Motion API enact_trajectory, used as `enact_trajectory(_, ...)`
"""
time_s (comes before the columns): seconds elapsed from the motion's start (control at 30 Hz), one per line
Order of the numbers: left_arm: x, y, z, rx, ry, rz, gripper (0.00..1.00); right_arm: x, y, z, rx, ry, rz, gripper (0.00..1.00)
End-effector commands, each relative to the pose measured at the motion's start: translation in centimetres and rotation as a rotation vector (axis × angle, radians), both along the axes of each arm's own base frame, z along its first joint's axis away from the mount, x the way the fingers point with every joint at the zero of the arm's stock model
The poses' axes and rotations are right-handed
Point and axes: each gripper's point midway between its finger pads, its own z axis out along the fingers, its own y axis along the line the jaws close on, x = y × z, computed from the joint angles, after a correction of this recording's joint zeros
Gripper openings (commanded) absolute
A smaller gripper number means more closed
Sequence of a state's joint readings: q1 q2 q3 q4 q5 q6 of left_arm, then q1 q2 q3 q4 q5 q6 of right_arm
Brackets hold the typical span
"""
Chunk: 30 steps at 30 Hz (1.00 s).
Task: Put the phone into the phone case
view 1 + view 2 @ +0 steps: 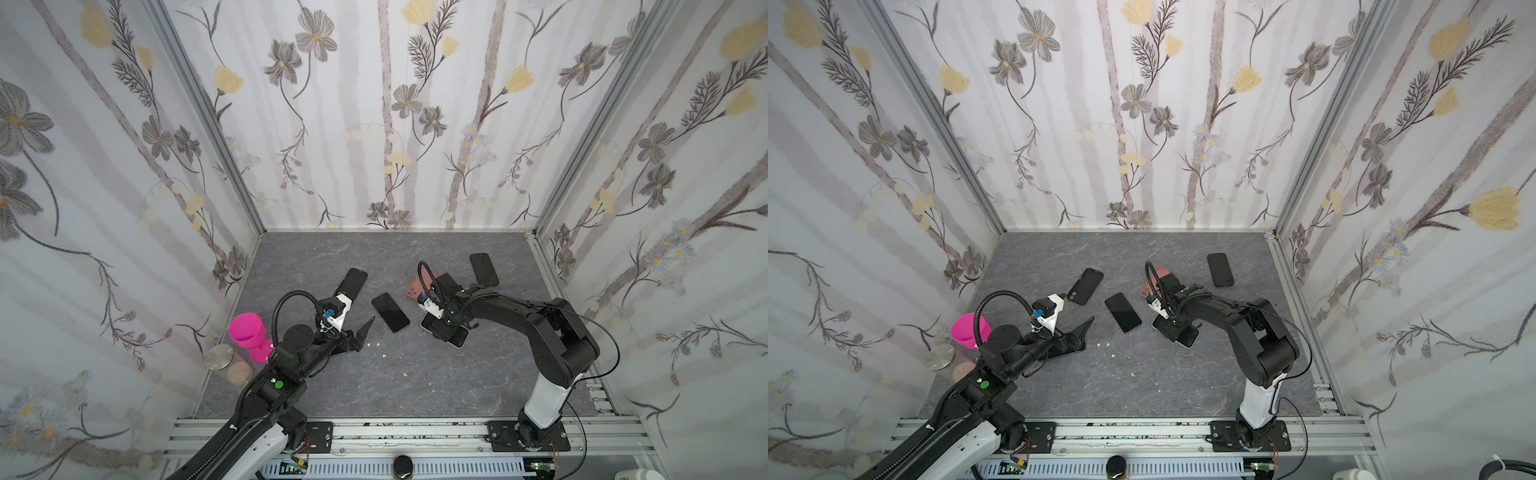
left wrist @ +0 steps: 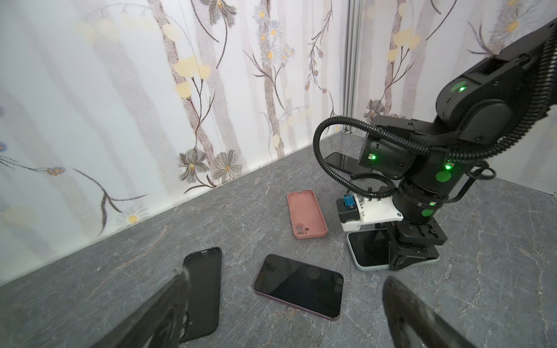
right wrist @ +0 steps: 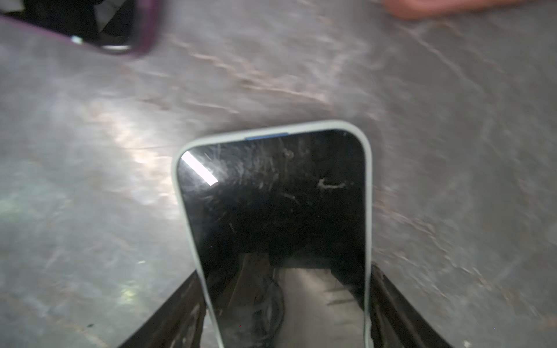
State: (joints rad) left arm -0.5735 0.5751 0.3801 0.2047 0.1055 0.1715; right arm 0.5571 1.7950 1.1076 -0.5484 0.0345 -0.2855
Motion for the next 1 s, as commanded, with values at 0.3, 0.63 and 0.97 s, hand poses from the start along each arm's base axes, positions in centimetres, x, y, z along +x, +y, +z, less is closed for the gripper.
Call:
enact_trajectory(0.3, -0.1, 0.2, 1.0, -0.024, -0.018, 0.008, 1.0, 8.9, -6.3, 1.2, 0.057, -0.11, -0.505, 0.65)
enact_trajectory(0.63, 0.6, 1.0, 1.3, -0.043, -0.017, 0.067, 1.0, 15.8, -6.8, 0.3, 0.092, -0.154, -0.686, 0.67)
enact_trajectory(0.97, 0.9, 1.2, 1.2, -0.037, -0.018, 0.086, 1.0, 20.7, -7.5, 0.8, 0.152, -0.224, -0.794, 0.7)
